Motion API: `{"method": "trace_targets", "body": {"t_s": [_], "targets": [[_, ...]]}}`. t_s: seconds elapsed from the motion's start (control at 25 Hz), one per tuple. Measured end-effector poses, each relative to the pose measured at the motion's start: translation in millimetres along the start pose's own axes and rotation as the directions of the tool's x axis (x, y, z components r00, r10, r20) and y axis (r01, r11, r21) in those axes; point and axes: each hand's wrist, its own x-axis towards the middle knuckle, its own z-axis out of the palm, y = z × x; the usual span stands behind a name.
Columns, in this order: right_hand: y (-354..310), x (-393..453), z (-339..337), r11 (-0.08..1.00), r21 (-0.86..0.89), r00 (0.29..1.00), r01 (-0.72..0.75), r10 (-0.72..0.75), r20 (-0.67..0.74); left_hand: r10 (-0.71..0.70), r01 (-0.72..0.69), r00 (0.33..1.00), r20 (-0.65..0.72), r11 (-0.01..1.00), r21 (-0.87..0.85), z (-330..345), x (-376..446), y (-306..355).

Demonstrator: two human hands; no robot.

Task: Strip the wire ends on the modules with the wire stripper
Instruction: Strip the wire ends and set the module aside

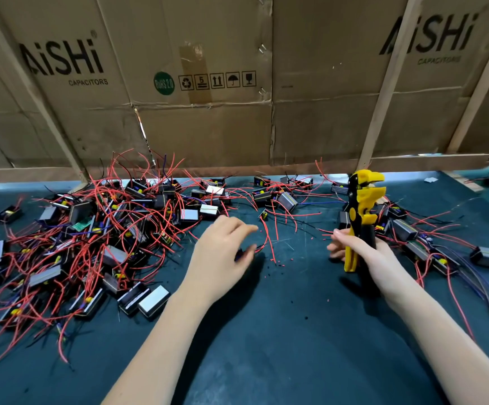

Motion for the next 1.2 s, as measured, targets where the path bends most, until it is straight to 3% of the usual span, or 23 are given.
{"method": "trace_targets", "body": {"t_s": [0.16,0.24,0.28,0.36,0.44,0.6,0.76,0.96,1.2], "targets": [[1,-2,0,1.000,-0.009,0.999,-0.011,0.012,0.049,-0.012,-0.001,0.992,0.128,0.995,0.102,12,1,9],[4,-5,1,0.981,-0.189,0.999,0.046,-0.047,-0.001,-0.082,0.080,0.992,0.092,0.997,0.024,13,1,10],[6,-6,1,0.932,-0.354,0.994,0.075,-0.099,-0.052,-0.142,0.145,0.988,0.055,0.988,-0.059,12,0,10],[6,-9,0,0.722,-0.687,0.957,0.081,-0.249,-0.150,-0.279,0.278,0.960,0.033,0.927,-0.253,9,0,12],[2,-12,1,0.540,-0.841,0.924,0.041,-0.340,-0.174,-0.359,0.366,0.929,0.095,0.847,-0.386,7,1,14],[2,-8,-4,0.400,-0.912,0.919,-0.090,-0.319,-0.231,-0.379,0.424,0.905,0.195,0.747,-0.512,6,2,16],[7,-5,-9,0.265,-0.955,0.923,-0.133,-0.319,-0.217,-0.381,0.431,0.901,0.209,0.720,-0.545,6,2,14],[12,-3,-4,0.269,-0.958,0.906,-0.102,-0.373,-0.201,-0.349,0.406,0.913,0.211,0.729,-0.552,5,1,14],[15,0,-11,0.213,-0.970,0.884,-0.119,-0.423,-0.201,-0.134,0.318,0.934,0.330,0.730,-0.605,1,-1,14]]}}
